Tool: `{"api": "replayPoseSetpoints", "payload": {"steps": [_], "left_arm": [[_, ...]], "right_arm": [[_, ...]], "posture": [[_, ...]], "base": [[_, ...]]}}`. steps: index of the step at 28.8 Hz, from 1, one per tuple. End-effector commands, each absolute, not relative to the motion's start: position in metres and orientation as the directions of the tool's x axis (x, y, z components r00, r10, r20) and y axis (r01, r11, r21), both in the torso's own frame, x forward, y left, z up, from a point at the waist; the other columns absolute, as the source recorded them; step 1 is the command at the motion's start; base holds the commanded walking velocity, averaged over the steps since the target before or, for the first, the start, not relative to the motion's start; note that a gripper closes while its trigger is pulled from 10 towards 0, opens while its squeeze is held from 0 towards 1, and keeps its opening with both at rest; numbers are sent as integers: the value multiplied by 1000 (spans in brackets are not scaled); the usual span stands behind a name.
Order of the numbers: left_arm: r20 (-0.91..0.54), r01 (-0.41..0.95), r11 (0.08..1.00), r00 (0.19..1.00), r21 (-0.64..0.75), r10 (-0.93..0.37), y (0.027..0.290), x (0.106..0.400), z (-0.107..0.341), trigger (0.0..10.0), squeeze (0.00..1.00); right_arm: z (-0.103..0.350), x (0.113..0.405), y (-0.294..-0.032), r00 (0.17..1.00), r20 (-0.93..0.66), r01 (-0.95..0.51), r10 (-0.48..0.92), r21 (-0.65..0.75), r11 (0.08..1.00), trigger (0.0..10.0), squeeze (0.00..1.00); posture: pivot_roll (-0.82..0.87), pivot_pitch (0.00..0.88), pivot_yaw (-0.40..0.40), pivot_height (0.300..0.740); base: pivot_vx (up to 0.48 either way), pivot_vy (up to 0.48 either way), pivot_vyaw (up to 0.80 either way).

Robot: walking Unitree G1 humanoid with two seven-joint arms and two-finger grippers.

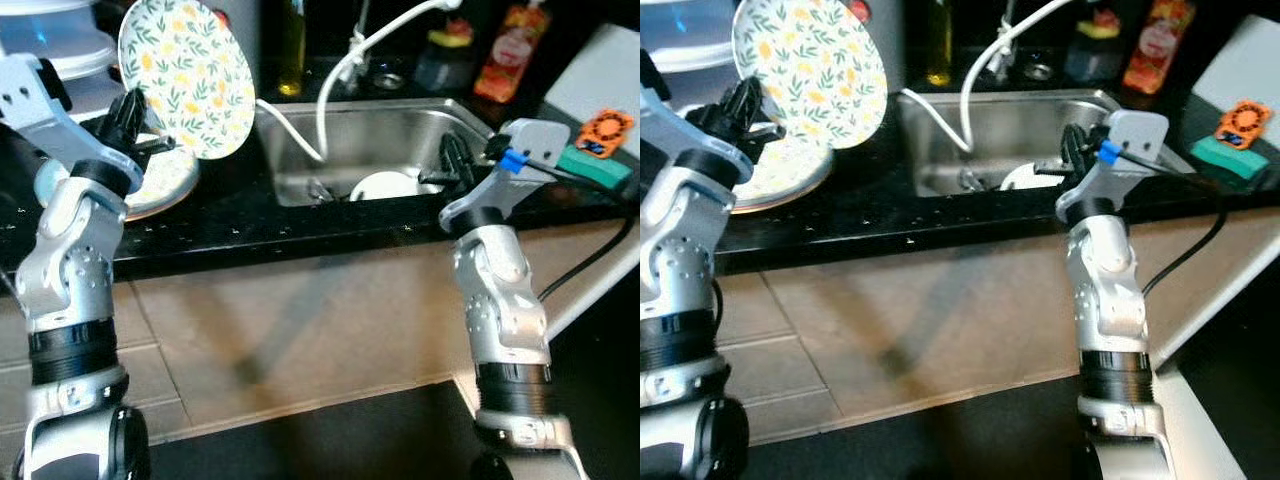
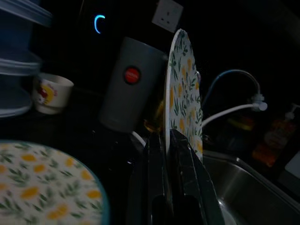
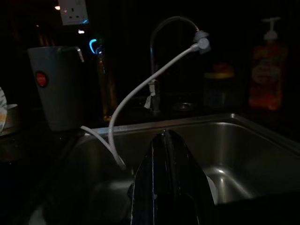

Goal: Kitchen organization

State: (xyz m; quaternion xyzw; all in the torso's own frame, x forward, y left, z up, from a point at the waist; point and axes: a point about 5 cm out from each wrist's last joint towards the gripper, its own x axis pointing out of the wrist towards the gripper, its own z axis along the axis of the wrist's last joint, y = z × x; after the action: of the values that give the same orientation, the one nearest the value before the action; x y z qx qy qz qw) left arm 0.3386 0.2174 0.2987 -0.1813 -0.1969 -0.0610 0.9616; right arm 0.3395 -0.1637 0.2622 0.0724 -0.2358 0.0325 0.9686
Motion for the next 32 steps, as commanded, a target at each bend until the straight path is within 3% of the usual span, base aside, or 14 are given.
{"api": "replayPoseSetpoints", "payload": {"steps": [1, 7, 24, 32], "left_arm": [[403, 185, 932, 914, -312, -47, 217, 339, 299, 10000, 0], [402, 183, 933, 914, -310, -46, 217, 339, 300, 10000, 0], [392, 170, 922, 920, -348, -22, 219, 340, 299, 10000, 0], [391, 165, 924, 920, -345, -19, 221, 341, 298, 10000, 0]], "right_arm": [[259, 339, -169, 892, 452, -81, 12, 134, 988, 10000, 0], [258, 339, -169, 892, 451, -82, 13, 134, 988, 10000, 0], [260, 339, -168, 890, 456, -88, 19, 131, 987, 10000, 0], [260, 339, -168, 890, 456, -90, 20, 130, 987, 10000, 0]], "posture": [[133, 52, -28, 740], [133, 52, -28, 740], [131, 47, -31, 740], [131, 45, -31, 740]], "base": [[0, -319, 0], [0, -295, 0], [0, 0, 0], [0, 190, 0]]}}
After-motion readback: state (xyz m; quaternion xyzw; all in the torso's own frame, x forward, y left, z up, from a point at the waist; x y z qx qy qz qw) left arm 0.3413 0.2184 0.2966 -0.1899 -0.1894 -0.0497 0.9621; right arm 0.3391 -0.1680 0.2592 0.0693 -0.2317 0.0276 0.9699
